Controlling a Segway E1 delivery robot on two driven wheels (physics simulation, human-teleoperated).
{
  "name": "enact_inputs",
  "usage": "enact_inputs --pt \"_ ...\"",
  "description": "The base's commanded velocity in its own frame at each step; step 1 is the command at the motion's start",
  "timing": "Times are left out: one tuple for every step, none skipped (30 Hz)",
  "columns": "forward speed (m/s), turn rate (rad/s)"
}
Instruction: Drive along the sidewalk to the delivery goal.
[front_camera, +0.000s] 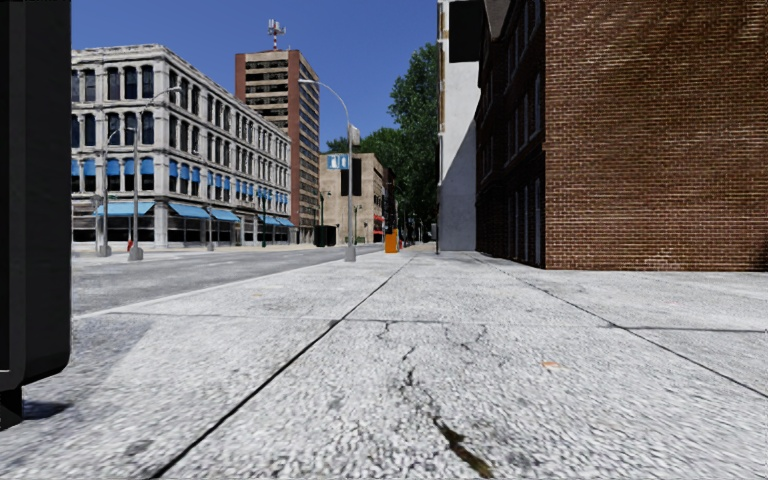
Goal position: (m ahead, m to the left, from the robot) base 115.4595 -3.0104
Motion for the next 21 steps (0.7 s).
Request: enact_inputs --pt "2.0 0.0" --pt "2.0 0.0" --pt "2.0 0.0" --pt "2.0 0.0" --pt "2.0 0.0" --pt "2.0 0.0" --pt "2.0 0.0" --pt "2.0 0.0" --pt "2.0 0.0" --pt "2.0 0.0" --pt "2.0 0.0" --pt "2.0 0.0" --pt "2.0 0.0" --pt "2.0 0.0" --pt "2.0 0.0" --pt "2.0 0.0" --pt "2.0 0.0" --pt "2.0 0.0" --pt "2.0 0.0" --pt "2.0 0.0" --pt "2.0 0.0"
